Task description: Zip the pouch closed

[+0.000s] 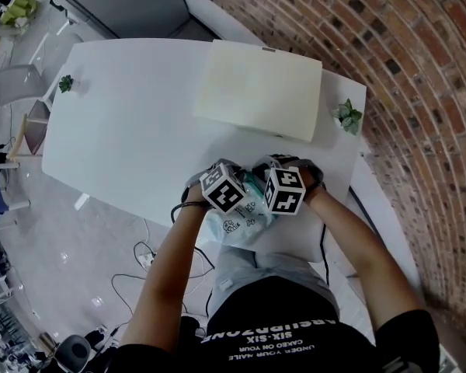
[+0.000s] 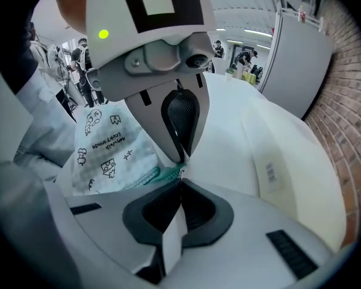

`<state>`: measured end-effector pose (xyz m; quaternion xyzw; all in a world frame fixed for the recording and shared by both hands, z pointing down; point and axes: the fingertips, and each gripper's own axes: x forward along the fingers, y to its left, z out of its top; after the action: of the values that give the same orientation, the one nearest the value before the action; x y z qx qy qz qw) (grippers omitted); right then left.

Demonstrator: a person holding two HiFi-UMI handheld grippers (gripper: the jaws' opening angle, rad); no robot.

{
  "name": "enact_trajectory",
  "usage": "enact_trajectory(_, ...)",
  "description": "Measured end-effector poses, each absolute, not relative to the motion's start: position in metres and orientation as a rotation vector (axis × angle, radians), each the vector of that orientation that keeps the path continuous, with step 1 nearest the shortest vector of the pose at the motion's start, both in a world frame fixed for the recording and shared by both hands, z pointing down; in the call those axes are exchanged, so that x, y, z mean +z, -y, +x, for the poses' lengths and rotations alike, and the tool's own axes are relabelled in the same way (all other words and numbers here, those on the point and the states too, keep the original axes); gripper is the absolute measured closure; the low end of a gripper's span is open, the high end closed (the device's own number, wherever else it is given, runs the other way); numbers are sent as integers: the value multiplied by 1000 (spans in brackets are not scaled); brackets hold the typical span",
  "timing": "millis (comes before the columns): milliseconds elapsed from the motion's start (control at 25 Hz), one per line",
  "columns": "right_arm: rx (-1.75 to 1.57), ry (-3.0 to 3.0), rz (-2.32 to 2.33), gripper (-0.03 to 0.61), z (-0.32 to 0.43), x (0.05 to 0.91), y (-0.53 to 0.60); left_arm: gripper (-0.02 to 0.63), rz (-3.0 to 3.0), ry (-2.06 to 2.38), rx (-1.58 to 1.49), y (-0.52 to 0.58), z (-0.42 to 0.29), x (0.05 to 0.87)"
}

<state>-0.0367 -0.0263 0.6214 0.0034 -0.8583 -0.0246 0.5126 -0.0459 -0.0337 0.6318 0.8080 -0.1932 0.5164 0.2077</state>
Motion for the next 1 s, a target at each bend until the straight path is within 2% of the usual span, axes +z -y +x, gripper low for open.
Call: enact_trajectory(1000, -179, 2024, -16, 577, -27, 618, 14, 594, 2219, 571, 1399, 33, -46, 631)
